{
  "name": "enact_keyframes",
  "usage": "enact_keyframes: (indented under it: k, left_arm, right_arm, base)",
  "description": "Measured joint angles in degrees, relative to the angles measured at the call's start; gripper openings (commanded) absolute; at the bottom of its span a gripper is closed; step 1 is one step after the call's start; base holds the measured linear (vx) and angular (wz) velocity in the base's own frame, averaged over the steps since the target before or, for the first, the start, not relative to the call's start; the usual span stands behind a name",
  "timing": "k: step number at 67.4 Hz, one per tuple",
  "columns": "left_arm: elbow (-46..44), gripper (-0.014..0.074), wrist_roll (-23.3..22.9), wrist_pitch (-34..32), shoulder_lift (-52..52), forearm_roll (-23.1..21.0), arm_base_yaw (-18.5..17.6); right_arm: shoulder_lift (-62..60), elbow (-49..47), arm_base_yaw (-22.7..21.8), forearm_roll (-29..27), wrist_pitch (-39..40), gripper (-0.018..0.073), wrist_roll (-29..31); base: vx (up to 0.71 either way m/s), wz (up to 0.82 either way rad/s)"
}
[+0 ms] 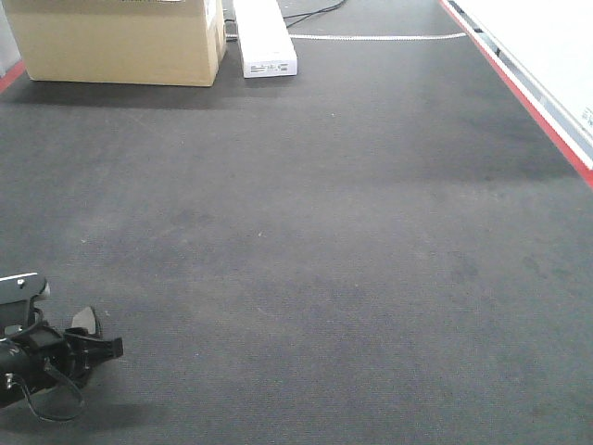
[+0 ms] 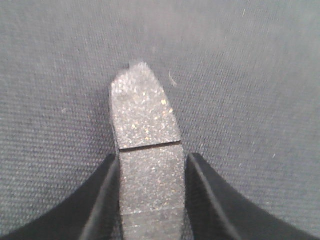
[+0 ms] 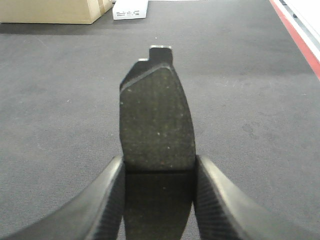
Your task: Move and align brake pads A on conveyor
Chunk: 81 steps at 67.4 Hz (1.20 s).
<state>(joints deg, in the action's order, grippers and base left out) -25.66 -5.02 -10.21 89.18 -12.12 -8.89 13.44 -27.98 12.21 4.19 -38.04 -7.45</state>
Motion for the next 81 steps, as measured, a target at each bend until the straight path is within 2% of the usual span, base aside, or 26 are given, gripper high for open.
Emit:
enact_keyframes:
  k: [11, 17, 30, 46, 56, 71, 81]
  left_arm:
    - [-0.31, 0.043, 0.13, 0.19, 0.06, 0.83, 0.0]
    - [-0.31, 0.0462, 0.13, 0.28, 0.06, 0.87, 0.0]
    - [-0.31, 0.0444, 0.13, 2.77, -2.87, 1.25, 0.0]
    - [-0.31, 0.0395, 0.13, 5.23, -16.33, 2.56, 0.0]
    - [-0.31, 0.0394, 0.13, 10.84, -26.63, 6.4, 0.0]
    - [-0.25, 0.0394, 0.13, 23.28, -41.14, 11.35, 0.0]
    - [-0.14, 0.0394, 0.13, 30.22, -50.69, 12.12, 0.0]
  right_arm:
    - [0.0, 0.0, 0.0, 0.0, 0.0, -0.0011, 0.0]
    - [0.0, 0.0, 0.0, 0.0, 0.0, -0.0011, 0.0]
    - [0.0, 0.0, 0.0, 0.0, 0.0, -0.0011, 0.0]
    - [0.0, 0.0, 0.0, 0.0, 0.0, -0.0011, 0.0]
    - [0.0, 0.0, 0.0, 0.0, 0.0, -0.0011, 0.0]
    - [0.0, 0.0, 0.0, 0.0, 0.0, -0.0011, 0.0]
    - [0.0, 0.0, 0.0, 0.0, 0.0, -0.0011, 0.0]
  base:
    - [0.0, 0.0]
    - [0.0, 0.0]
    - [0.0, 0.0]
    - [0.0, 0.0]
    - [0.0, 0.0]
    - [0.0, 0.0]
    - [0.0, 0.0]
